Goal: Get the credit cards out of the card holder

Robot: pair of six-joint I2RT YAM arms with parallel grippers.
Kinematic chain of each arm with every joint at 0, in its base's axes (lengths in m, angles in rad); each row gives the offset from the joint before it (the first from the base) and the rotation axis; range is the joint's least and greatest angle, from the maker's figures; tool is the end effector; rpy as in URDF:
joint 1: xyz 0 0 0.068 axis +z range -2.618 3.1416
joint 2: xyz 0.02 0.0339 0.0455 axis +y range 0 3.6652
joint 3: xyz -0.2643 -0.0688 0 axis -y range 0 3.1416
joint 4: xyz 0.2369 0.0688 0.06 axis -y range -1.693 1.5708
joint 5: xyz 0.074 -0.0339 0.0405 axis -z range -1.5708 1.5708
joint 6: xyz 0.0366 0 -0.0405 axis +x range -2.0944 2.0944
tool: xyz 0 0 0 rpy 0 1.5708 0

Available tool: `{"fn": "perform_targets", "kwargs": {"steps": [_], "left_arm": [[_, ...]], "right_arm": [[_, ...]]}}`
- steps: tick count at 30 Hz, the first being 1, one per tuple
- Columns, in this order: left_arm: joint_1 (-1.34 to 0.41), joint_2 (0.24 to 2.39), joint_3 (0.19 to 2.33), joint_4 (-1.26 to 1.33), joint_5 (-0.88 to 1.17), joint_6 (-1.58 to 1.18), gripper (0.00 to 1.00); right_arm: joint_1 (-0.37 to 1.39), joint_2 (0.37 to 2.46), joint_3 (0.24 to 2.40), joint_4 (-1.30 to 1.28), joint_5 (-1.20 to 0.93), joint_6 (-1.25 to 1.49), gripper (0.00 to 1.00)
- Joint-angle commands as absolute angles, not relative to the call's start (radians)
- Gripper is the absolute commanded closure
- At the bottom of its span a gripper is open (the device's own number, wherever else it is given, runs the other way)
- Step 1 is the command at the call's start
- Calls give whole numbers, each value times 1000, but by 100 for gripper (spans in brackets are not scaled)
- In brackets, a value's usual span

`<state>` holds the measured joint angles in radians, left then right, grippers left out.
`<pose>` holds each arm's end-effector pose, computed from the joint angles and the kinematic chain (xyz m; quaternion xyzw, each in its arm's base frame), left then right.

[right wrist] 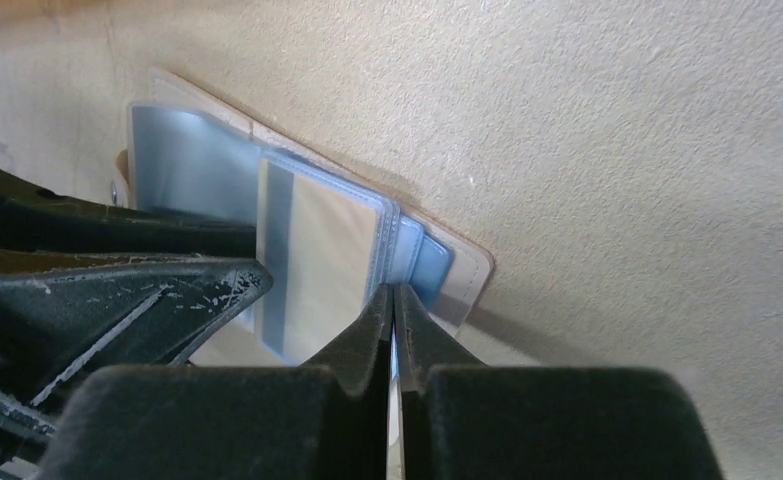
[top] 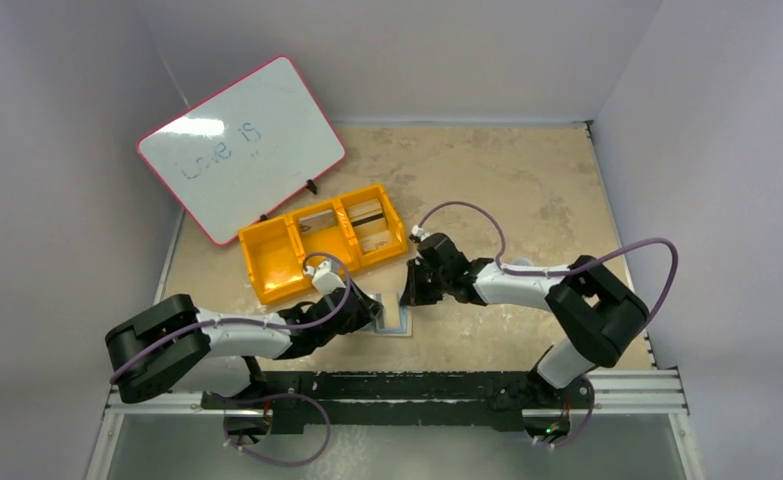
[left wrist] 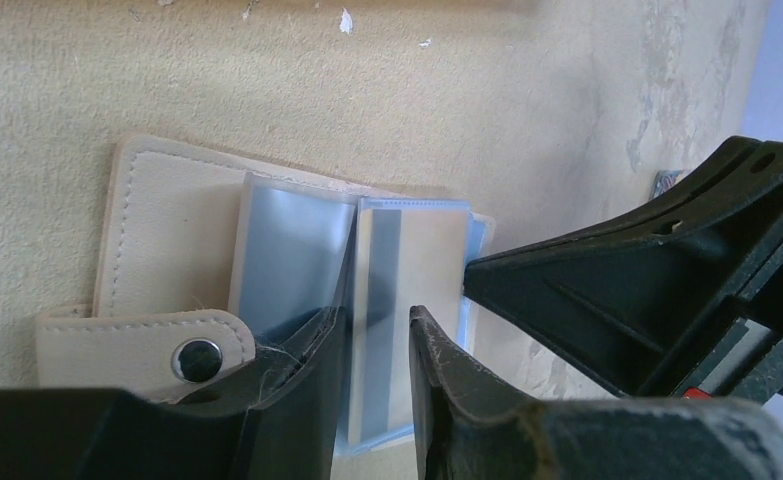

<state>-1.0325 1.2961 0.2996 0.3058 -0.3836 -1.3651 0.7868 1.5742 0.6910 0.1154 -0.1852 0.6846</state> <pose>0.1197 -0.1738 0.1328 -0.2271 0.8624 -0.3269 0.3127 0.2048 0.2149 0.1564 -0.0829 0.9135 0.3242 0.2314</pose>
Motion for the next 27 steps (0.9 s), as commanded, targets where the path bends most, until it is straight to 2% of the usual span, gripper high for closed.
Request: {"fn": "perform_targets", "kwargs": {"steps": [1,15,22,26,27], "left_arm": [[-1034,1310,294,216,-351,-1336,69],[-1043,1272,270,188,-411,-1369,64],[-1043,1270,259,195,-414,-1378,65],[-1049,1261,257,201,-421,-1374,66],[-1052,1256,257,201,-424,-1373,66]], "right_arm": [[827,1629,724,-36,-4,634,100],[963,1593,887,-276,280,743,97],[918,1416,772,-89,21,750,88],[900,1400,699,63,-91,791,76],[891,1412,693,87,-124,799,75]]}}
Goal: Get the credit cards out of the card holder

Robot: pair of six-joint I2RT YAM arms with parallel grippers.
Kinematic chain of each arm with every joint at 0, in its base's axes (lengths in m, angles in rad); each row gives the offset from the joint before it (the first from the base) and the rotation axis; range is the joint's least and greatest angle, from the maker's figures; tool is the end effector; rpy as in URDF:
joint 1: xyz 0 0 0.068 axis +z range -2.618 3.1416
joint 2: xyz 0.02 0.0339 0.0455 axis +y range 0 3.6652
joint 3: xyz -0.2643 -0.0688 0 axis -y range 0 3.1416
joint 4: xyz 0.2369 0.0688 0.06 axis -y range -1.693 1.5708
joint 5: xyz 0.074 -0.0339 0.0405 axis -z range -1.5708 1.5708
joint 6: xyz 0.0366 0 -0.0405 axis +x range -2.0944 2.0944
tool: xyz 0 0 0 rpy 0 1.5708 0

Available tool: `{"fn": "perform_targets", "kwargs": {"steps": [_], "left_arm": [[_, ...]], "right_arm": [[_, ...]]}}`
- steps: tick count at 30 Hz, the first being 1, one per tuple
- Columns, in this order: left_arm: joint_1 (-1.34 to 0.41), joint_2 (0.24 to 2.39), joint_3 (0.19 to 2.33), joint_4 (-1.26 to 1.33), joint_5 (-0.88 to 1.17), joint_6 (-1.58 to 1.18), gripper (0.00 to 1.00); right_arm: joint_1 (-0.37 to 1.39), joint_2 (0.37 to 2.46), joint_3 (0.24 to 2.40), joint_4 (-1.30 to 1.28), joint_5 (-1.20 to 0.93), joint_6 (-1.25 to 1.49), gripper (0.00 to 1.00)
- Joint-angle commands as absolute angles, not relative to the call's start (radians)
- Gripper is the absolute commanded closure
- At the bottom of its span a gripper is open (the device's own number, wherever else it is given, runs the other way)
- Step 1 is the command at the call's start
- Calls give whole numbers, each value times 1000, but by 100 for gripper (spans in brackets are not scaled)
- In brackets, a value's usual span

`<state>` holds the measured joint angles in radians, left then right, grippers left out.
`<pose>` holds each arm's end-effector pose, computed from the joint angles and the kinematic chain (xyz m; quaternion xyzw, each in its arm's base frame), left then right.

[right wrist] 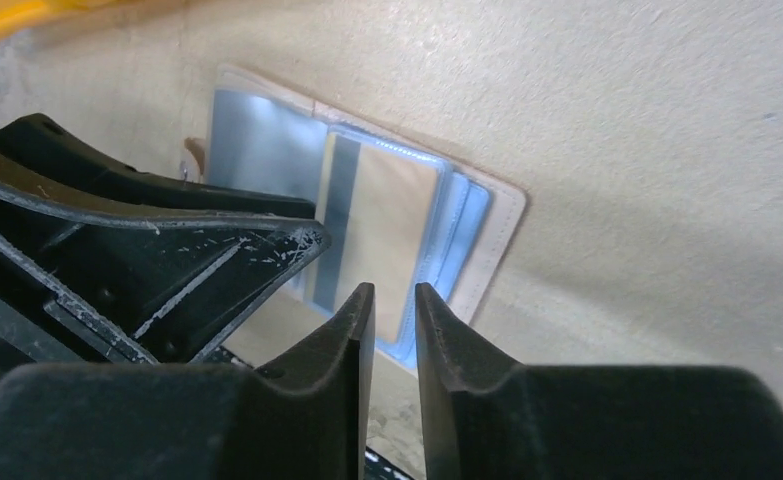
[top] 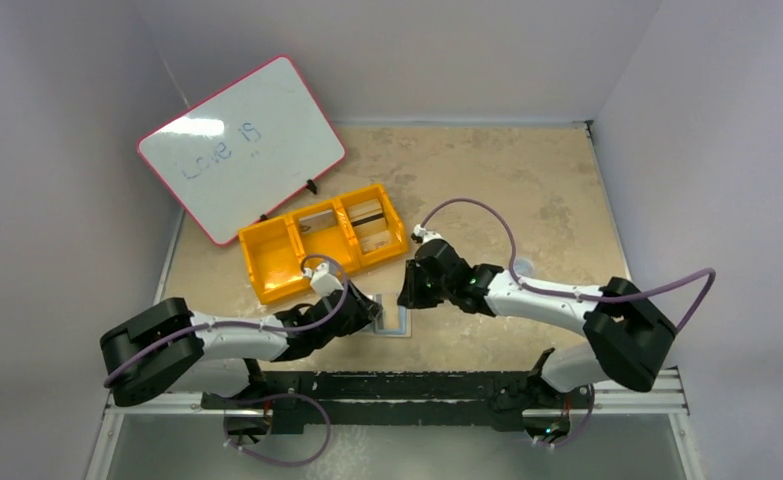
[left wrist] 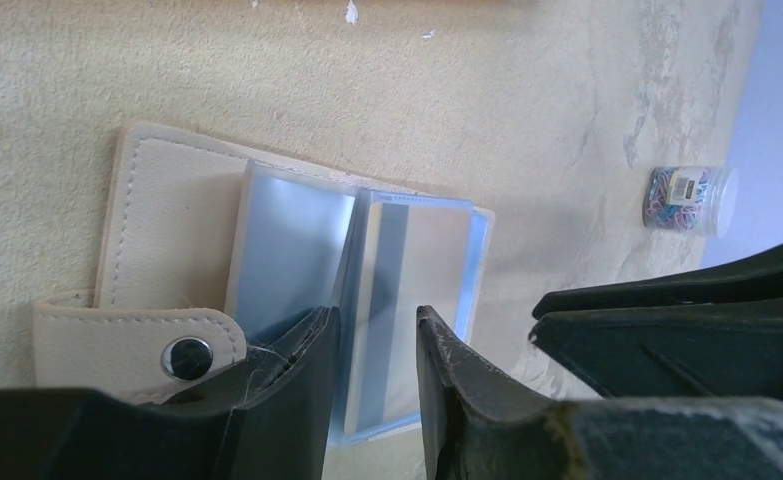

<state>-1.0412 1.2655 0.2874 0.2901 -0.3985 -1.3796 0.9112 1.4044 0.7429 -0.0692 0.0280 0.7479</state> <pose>0.1163 -0.1705 0.1342 -0.2326 0.8594 -0.3287 0.3151 0.1738 0.2225 0.2022 -0.0688 0.9104 0.2921 0.2848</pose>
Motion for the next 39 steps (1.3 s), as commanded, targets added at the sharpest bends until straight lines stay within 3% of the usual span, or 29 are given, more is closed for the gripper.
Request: {"fn": "perform_targets", "kwargs": {"steps": [1,18,36,39], "left_arm": [[-1055,1252,256,200,-427,-1373,66],[-1103,1294,259,243,-451,-1425,66],[-1121,1329,260,281,-450,-1430,67],[-1122,1334,262,281,-447,-1430,68]], "right_arm": [[880,1428,686,109,-151,804,75],[822,1551,646,220,-251,794,73],[738,1555,502,679,-529,965,89],[738,1536,490,684,-498,983,86]]}}
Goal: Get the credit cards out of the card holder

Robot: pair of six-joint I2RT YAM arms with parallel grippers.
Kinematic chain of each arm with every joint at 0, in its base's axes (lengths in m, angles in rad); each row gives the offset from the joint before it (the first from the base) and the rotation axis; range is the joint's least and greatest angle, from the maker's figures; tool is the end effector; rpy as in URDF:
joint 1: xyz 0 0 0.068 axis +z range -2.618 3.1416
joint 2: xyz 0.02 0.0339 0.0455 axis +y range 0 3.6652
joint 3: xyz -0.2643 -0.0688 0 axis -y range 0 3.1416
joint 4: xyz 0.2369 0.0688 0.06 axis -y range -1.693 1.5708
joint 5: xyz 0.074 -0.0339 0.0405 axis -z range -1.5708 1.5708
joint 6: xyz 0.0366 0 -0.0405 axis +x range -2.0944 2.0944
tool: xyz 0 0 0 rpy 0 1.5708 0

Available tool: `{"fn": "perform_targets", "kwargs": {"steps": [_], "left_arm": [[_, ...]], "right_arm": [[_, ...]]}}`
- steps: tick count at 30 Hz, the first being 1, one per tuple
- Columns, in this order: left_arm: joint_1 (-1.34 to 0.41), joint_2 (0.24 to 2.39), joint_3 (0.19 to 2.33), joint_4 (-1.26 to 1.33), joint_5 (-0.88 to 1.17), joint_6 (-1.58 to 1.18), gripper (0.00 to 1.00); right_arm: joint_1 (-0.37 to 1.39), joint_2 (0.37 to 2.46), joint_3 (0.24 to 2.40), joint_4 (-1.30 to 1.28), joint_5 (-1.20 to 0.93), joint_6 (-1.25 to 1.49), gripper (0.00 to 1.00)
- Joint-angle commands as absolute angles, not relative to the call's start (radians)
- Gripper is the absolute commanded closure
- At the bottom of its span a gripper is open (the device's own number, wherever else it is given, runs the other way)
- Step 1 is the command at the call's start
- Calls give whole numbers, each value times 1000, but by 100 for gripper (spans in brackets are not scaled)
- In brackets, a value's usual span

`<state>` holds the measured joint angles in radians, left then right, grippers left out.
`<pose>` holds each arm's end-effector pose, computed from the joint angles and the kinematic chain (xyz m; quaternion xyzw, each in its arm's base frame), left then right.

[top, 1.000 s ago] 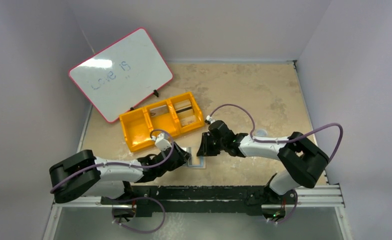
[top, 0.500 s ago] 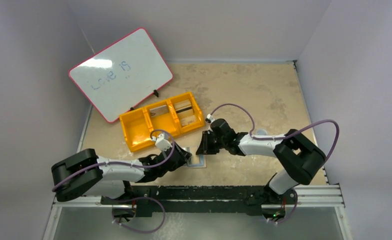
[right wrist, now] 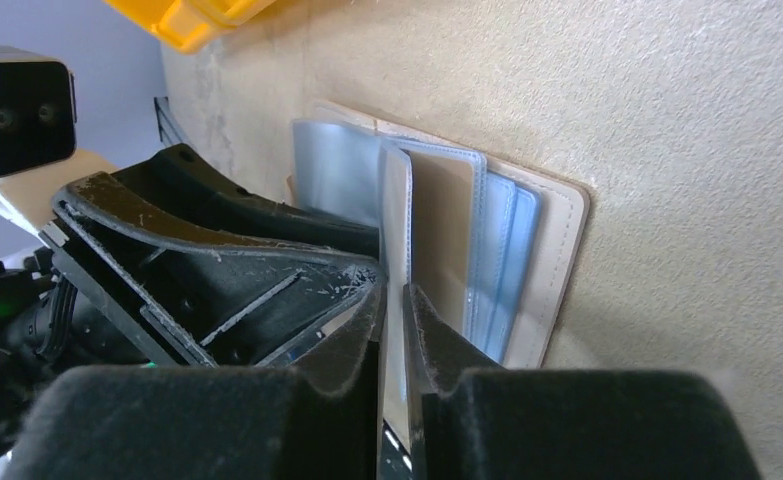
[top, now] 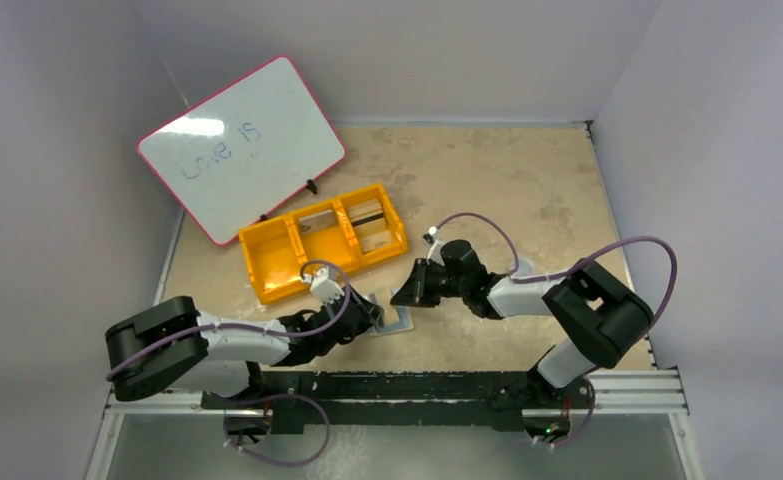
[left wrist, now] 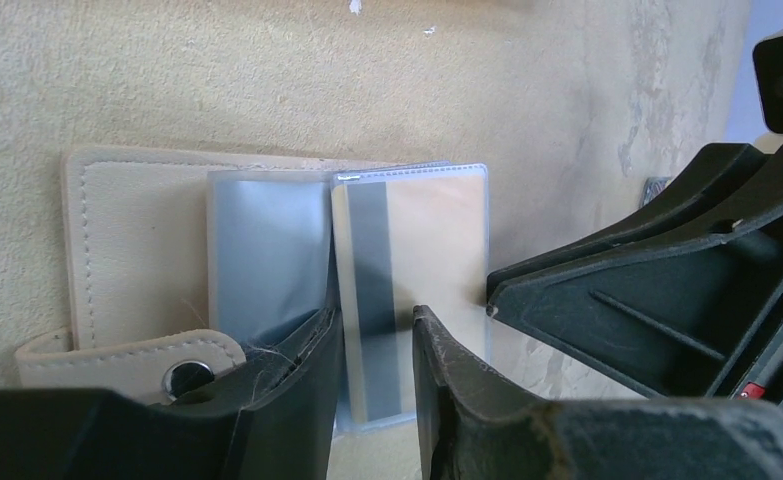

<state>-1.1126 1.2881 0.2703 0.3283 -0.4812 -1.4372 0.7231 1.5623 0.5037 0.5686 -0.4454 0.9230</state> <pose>0.1054 -0.1754 0.1295 -0.2422 0.8505 -0.3334 0.3269 0.1999 0.1975 0.1503 -0.0296 0.8435 0.4967 0.2023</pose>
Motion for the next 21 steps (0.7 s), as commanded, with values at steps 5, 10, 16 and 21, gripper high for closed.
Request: {"fn": "perform_targets", "kwargs": {"steps": [5,10,16,21], "left_arm": [[-1123,1323,261,265,-458,-1435,68],[-1123,1293,248,259,-478,-1446,69],[-1122,1286,247,255,-485,-1445,69],[-1123,1283,248,252,-493,-1447,69]], "right_arm": [[738,1567,524,616,-499,935,85],[738,1620,535,669,-529,942,88],[738,1620,566,550,-484,903,100],[738,1584,541,581,-492,911,100]]}}
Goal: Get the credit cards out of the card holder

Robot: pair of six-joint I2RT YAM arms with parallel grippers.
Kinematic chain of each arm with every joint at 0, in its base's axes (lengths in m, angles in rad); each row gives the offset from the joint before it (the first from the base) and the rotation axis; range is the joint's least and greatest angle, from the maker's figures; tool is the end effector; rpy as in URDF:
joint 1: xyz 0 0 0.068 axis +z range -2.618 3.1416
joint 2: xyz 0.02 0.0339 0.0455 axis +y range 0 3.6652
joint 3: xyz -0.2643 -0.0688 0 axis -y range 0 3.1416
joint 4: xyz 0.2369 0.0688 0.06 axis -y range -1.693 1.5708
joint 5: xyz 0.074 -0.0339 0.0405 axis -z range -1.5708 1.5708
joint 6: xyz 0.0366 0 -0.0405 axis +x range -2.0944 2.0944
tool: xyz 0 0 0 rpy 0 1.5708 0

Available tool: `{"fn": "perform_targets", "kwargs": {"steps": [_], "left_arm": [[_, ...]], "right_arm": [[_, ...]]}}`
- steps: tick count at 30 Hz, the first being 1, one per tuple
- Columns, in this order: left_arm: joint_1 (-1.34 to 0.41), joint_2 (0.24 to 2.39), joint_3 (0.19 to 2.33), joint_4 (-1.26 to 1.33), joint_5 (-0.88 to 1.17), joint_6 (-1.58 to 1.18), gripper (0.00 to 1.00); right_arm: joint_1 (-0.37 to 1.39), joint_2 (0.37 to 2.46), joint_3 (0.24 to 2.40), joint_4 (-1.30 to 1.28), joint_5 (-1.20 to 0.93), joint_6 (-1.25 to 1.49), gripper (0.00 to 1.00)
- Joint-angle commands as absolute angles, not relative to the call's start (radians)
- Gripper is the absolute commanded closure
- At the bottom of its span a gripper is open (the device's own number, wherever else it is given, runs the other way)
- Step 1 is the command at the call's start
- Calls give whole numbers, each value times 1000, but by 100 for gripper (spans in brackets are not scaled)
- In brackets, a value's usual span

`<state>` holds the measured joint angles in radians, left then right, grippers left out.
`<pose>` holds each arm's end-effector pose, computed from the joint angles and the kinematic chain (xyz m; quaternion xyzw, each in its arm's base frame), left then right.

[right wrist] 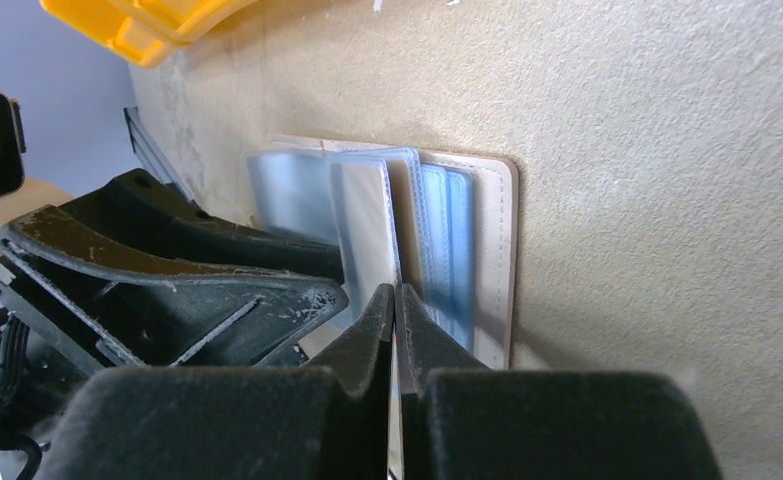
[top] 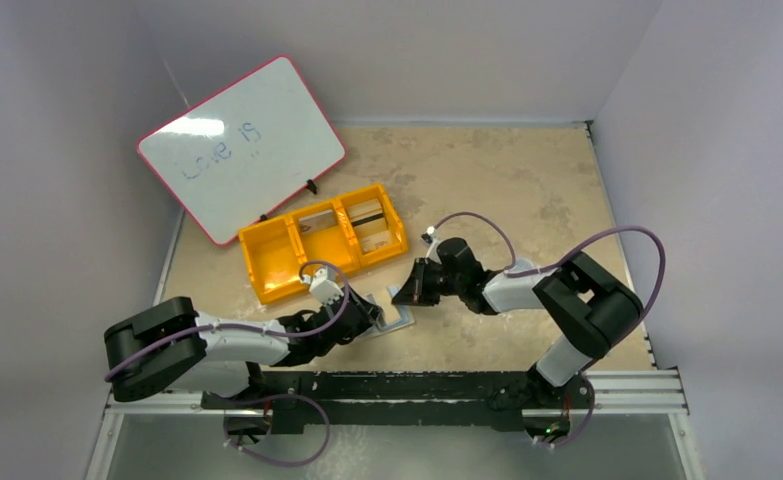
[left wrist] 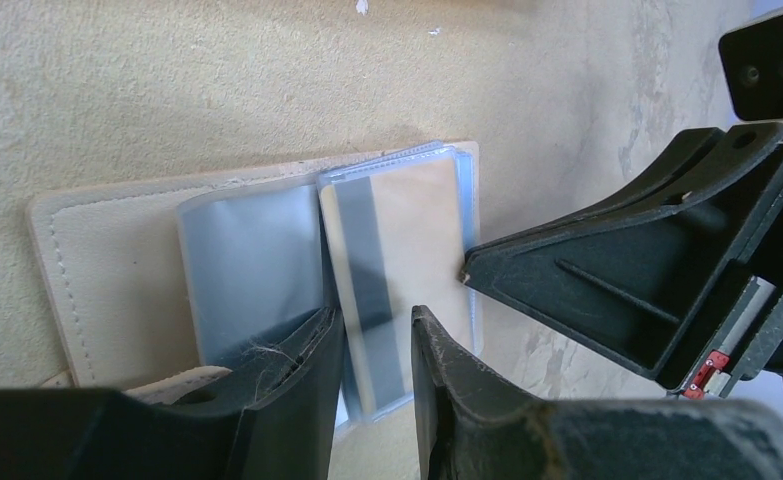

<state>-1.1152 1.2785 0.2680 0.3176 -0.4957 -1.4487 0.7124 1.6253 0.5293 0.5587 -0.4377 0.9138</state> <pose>0.1046 -0.1740 0.1300 -0.2485 0.8481 -0.3317 0.3302 0.2079 0.2001 0.1393 -0.0214 0.8552 0.4801 0.1943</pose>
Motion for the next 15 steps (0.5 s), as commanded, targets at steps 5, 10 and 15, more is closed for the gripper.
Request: {"fn": "perform_targets", "kwargs": {"steps": [5,10,15], "left_arm": [[-1123,1262,239,253,-502,-1441,65],[-1123,1270,248,231,-509,-1445,68],[-1123,1264,244,229,-515,-1450,69]], "right_arm": [[738,1555,520,598,-514,924,100],[738,1598,520,636,-546,938,100],[737,1610,520,640,-546,936,100]]}}
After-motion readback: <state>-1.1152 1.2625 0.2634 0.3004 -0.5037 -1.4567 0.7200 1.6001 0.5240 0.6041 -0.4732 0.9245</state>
